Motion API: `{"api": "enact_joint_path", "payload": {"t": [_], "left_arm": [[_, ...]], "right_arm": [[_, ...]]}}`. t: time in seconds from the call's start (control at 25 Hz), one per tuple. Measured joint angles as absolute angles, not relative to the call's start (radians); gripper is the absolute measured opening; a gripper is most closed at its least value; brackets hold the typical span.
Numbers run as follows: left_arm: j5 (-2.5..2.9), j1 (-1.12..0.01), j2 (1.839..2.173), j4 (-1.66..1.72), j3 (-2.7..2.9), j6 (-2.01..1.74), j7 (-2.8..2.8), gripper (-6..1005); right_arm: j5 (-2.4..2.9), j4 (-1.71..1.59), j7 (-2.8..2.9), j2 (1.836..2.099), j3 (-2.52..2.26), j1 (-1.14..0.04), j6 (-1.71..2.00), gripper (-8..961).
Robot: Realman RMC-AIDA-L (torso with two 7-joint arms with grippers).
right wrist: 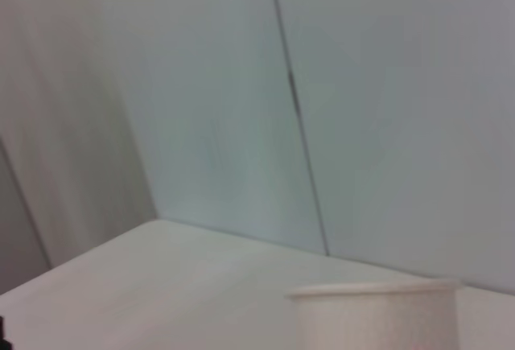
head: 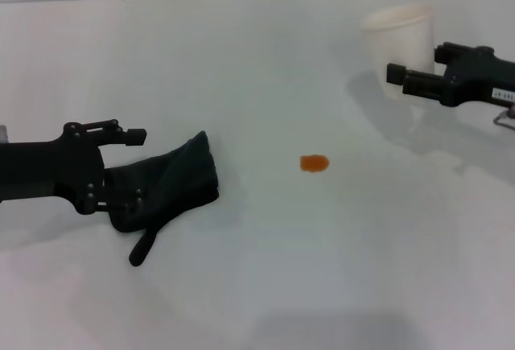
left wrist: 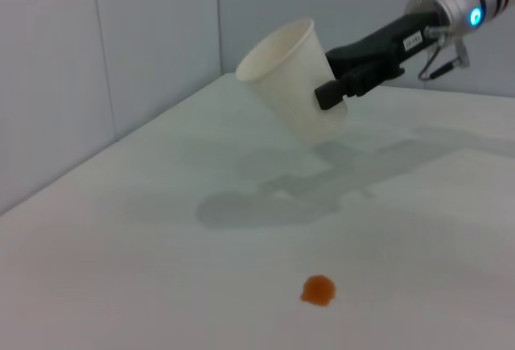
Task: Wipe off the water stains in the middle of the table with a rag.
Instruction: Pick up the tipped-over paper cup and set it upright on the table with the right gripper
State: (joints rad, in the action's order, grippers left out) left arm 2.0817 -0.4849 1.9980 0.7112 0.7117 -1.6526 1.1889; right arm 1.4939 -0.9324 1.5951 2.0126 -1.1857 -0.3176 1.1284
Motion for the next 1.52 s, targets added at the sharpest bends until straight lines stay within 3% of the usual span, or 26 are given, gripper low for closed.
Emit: {"api": "enact_joint_path", "payload": {"t": [0.6,1.52], "left_arm": [[2.082,-0.492,2.002,0.709,0.715,-1.643,1.196,804],[2.082,-0.486,2.019,0.708,0.719,-1.643,1.184,798]], "right_arm": [[1.165,-0.531,1.049,2.015,-1.228,-0.349,1.168,691],[1.098,-0.346,0.895,2.02,-1.309,-0.352,1.198,692]]}}
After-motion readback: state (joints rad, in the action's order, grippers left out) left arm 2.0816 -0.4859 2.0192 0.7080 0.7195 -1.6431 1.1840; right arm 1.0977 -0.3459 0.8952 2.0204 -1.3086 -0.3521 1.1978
